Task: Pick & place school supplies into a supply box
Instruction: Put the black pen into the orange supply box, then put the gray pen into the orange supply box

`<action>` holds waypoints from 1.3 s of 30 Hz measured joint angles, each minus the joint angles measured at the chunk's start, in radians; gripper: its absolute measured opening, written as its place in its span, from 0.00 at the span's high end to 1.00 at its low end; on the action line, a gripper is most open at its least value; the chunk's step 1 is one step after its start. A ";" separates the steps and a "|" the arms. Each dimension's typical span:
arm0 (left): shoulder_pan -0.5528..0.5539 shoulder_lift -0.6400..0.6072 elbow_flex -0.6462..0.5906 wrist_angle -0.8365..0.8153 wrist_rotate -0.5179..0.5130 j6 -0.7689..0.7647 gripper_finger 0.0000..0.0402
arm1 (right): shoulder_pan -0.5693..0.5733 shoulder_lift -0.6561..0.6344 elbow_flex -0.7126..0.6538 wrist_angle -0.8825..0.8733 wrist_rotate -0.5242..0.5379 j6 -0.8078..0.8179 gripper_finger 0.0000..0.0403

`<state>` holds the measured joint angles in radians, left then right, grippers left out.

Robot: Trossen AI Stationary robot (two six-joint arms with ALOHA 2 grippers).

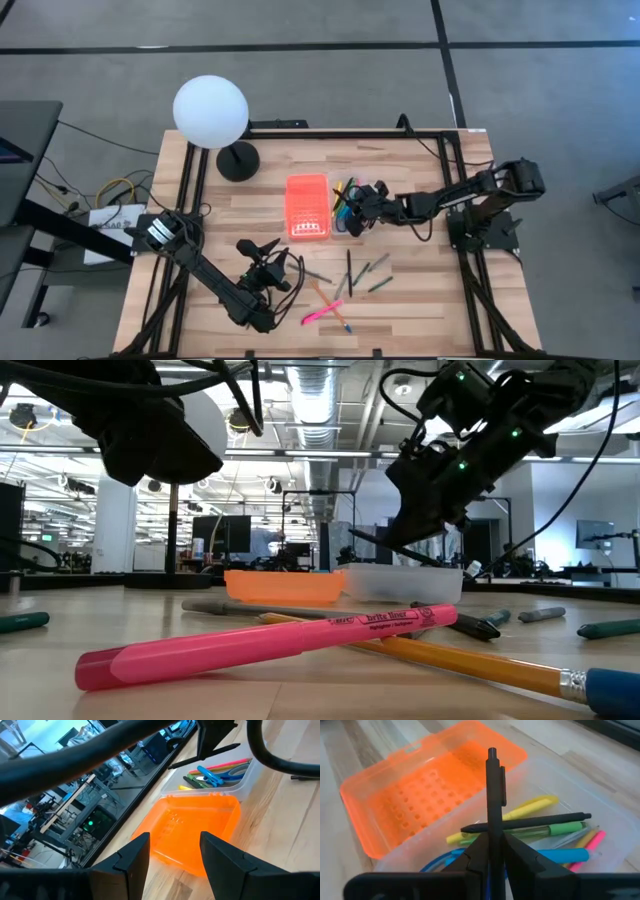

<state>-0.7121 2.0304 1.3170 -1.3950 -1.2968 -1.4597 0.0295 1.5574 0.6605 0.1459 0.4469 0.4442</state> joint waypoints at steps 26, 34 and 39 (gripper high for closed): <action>0.103 0.000 0.193 0.791 0.077 1.100 0.58 | 0.275 -0.317 0.000 -0.085 0.101 -0.468 0.82; 0.123 0.000 0.264 1.189 0.463 1.604 0.58 | 0.538 -0.457 0.000 -0.428 0.364 -0.283 0.82; 0.110 0.000 0.293 0.981 0.612 1.521 0.58 | 0.719 -0.458 0.000 -0.581 0.451 -0.120 0.82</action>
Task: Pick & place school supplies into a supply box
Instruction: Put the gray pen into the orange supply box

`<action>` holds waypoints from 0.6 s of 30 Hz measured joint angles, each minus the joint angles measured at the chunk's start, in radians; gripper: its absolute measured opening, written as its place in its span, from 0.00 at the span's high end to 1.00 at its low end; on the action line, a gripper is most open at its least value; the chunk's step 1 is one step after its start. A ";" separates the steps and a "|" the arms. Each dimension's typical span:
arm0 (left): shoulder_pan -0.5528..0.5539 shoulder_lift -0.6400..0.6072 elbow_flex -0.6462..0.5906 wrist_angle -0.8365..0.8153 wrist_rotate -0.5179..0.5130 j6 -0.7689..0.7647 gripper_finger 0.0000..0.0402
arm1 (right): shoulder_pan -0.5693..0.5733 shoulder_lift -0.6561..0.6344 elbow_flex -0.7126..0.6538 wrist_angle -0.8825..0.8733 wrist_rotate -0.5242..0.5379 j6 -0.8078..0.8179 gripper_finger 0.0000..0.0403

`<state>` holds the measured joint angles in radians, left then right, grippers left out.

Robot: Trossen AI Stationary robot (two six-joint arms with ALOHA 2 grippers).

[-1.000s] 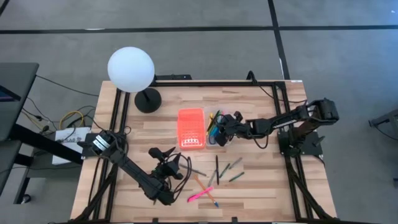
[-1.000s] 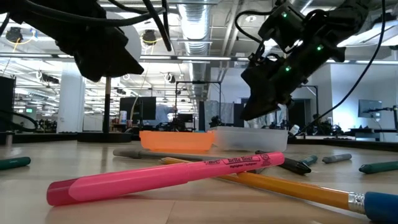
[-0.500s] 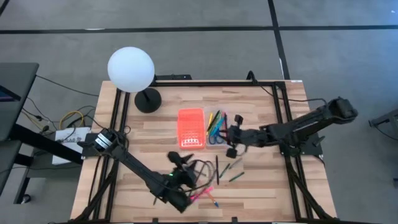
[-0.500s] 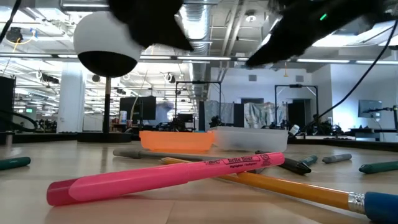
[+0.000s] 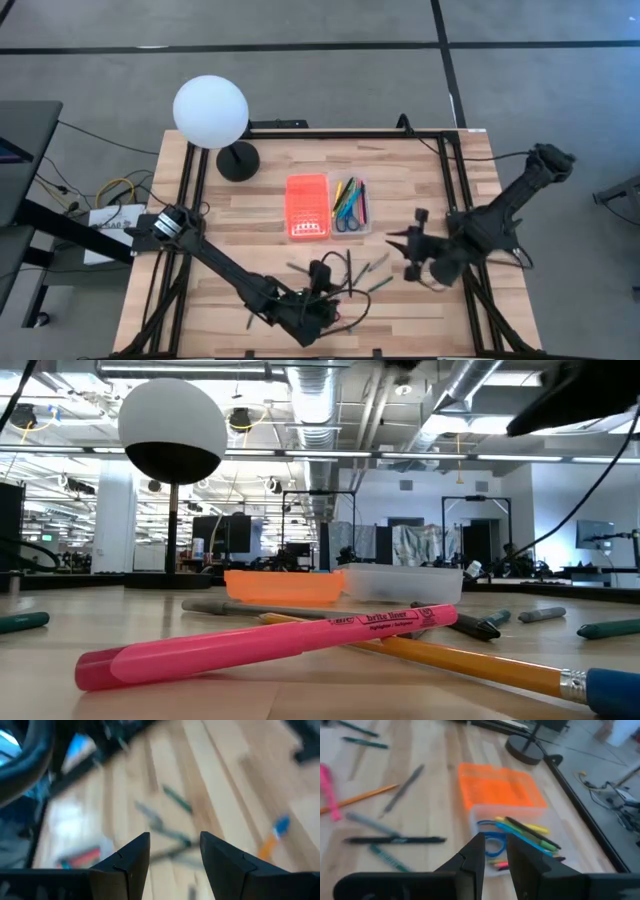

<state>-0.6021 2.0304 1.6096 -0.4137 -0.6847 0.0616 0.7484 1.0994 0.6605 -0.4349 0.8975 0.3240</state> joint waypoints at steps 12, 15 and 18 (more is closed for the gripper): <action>0.106 0.000 -0.079 -0.394 0.163 -0.286 0.66 | 0.283 0.099 0.000 0.009 0.214 0.026 0.82; 0.151 0.000 -0.105 -0.410 0.242 -0.286 0.69 | 0.306 0.097 0.000 0.027 0.229 0.027 0.82; 0.190 0.000 -0.134 -0.403 0.323 -0.287 0.71 | 0.326 0.097 0.000 0.028 0.231 0.027 0.82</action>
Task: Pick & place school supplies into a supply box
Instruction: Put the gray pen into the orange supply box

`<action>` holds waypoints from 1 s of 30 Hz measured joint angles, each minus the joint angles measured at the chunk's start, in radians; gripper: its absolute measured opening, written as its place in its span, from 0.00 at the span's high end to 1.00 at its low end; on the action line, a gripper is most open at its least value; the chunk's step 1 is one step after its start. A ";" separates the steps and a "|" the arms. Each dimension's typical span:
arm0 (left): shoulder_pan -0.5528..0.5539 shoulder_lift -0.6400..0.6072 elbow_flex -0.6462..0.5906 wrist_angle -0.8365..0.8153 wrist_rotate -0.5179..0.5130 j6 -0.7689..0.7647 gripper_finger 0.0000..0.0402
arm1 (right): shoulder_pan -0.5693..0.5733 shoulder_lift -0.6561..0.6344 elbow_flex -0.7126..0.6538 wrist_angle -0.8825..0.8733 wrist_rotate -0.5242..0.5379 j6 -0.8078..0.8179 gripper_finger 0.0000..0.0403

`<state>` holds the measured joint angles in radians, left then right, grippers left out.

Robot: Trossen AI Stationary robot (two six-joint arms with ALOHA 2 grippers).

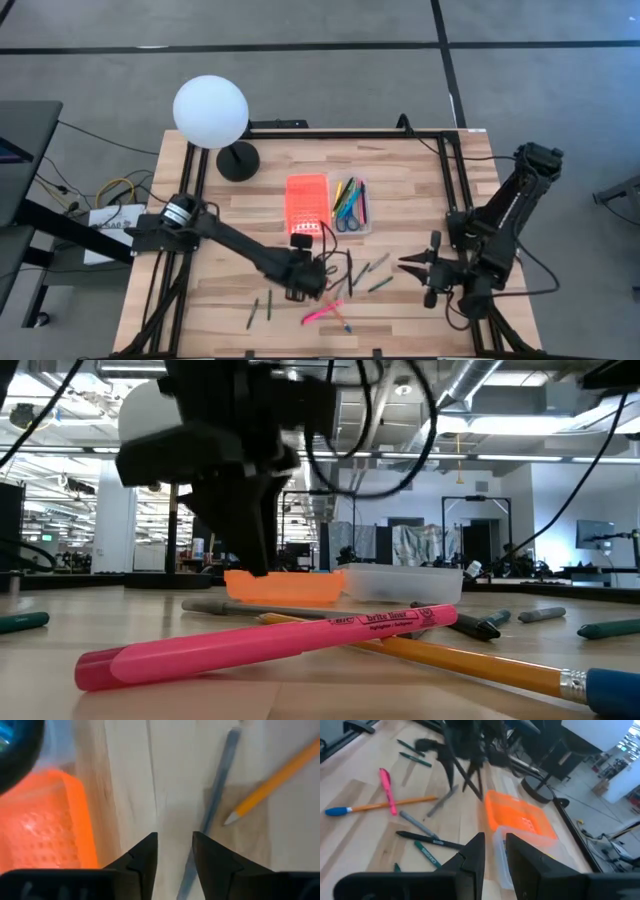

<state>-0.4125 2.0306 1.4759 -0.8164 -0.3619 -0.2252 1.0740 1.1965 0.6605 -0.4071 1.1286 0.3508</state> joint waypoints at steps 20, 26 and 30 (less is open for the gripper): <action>0.047 0.012 -0.073 0.133 0.173 0.014 0.72 | 0.008 0.000 0.000 -0.004 -0.004 0.027 0.82; 0.050 0.047 -0.068 0.141 0.193 0.038 0.72 | 0.008 0.000 0.000 -0.002 -0.004 0.027 0.82; 0.052 0.057 -0.068 0.123 0.174 0.031 0.72 | 0.008 0.000 0.000 -0.003 -0.004 0.027 0.82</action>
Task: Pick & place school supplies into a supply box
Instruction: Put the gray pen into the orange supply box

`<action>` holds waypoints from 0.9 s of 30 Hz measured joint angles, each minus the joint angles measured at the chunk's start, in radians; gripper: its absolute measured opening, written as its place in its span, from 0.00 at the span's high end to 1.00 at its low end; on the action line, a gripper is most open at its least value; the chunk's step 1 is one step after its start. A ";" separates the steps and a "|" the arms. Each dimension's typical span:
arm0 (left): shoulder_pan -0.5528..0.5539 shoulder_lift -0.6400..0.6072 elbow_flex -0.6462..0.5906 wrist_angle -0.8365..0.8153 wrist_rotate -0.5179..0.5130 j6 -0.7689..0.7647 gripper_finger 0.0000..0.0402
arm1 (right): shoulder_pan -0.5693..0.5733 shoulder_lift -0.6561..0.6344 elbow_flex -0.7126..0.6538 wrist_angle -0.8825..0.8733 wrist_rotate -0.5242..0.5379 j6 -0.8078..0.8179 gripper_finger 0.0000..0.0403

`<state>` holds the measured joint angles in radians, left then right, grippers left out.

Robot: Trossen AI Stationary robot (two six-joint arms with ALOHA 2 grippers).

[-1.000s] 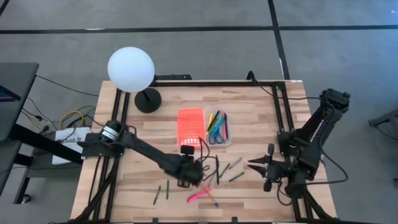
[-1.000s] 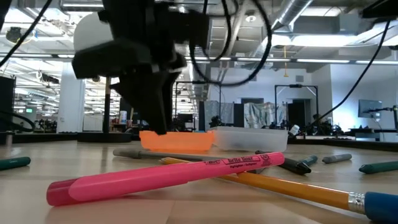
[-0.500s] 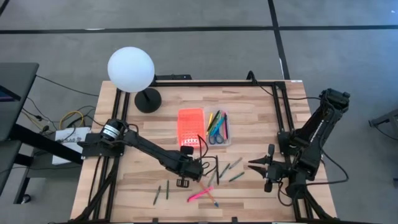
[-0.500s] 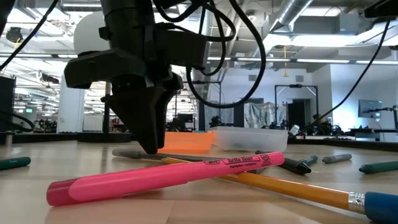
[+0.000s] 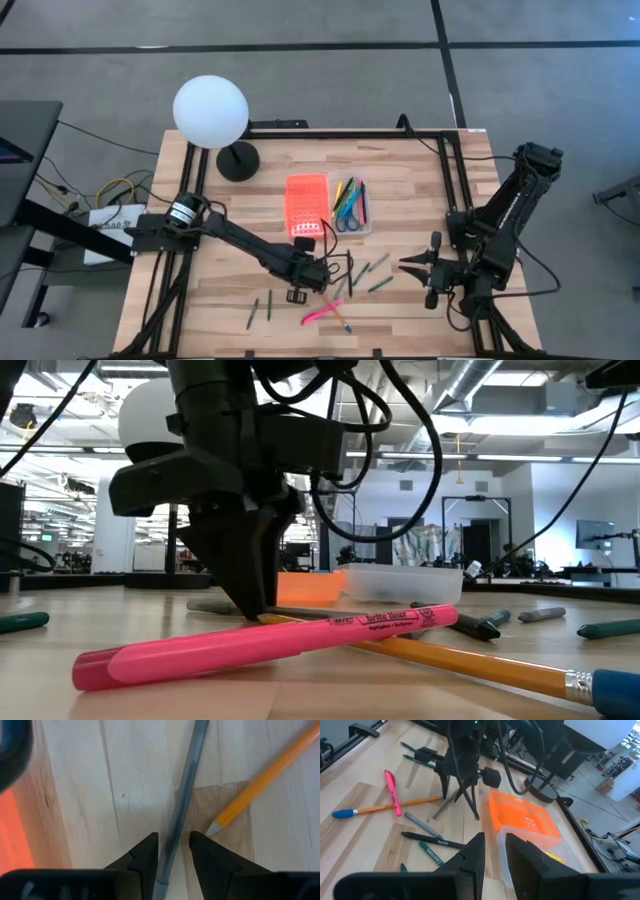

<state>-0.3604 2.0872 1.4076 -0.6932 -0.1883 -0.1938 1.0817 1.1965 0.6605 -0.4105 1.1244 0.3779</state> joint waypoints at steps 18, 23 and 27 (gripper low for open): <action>0.025 0.005 -0.003 -0.011 -0.011 -0.062 0.97 | 0.000 0.000 0.000 -0.001 0.000 0.000 0.82; 0.025 0.006 -0.005 -0.010 -0.076 -0.055 0.94 | 0.000 0.000 0.000 -0.001 0.000 0.000 0.82; 0.020 0.007 0.004 -0.014 -0.124 -0.034 0.97 | 0.000 0.000 0.000 -0.001 0.000 0.000 0.82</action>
<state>-0.3402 2.0941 1.4117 -0.7075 -0.3122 -0.2282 1.0813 1.1965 0.6605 -0.4110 1.1240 0.3779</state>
